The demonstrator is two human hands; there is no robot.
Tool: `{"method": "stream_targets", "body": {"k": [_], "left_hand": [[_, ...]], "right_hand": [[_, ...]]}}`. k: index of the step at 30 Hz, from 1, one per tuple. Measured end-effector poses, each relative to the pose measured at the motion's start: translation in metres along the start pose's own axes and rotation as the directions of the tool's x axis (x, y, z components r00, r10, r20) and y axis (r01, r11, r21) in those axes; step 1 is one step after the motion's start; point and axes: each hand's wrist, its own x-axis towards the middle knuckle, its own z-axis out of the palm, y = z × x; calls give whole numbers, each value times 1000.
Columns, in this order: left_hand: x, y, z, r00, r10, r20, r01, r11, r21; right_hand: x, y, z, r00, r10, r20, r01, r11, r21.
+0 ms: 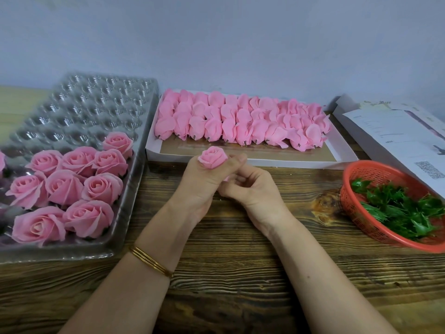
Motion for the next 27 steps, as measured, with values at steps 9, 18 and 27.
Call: {"method": "stream_targets", "body": {"k": [9, 18, 27], "left_hand": [[1, -3, 1, 1000, -11, -1, 11, 999, -51], [0, 3, -2, 997, -63, 46, 64, 998, -24], [1, -4, 1, 1000, -16, -26, 16, 1000, -1]], "right_hand": [[-1, 0, 2, 983, -141, -120, 115, 973, -200], [0, -5, -2, 991, 127, 44, -132, 982, 135], [0, 1, 2, 983, -139, -124, 105, 963, -249]]}}
